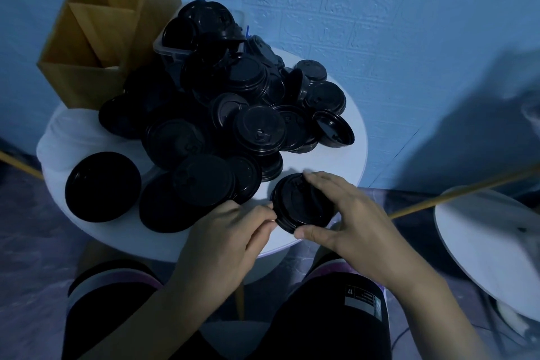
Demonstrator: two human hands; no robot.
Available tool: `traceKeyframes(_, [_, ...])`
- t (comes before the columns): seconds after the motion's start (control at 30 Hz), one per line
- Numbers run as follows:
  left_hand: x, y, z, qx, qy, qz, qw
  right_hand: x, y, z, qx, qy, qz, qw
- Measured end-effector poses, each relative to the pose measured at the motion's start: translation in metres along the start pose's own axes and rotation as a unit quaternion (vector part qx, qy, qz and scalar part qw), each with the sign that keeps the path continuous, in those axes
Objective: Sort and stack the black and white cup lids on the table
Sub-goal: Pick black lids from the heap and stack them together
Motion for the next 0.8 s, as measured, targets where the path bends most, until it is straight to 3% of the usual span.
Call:
traceKeyframes(0.2, [0.001,0.000,0.001,-0.010,0.008,0.000,1.000,-0.002,-0.002,0.000,0.002,0.021,0.012,1.000])
traceKeyframes(0.53, [-0.001,0.000,-0.001,-0.001,0.006,-0.017,1.000,0.007,-0.001,0.000,0.011,0.012,-0.063,0.998])
traceKeyframes(0.8, [-0.004,0.006,-0.003,-0.036,-0.014,-0.046,0.998,-0.007,-0.001,0.003,0.006,0.006,-0.019,1.000])
Point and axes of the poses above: each hand's wrist, its own y-axis away from the middle knuckle, its own x-axis out of the back of the hand, z = x × y, the point moved 2 cm from there along -y, towards the middle knuckle
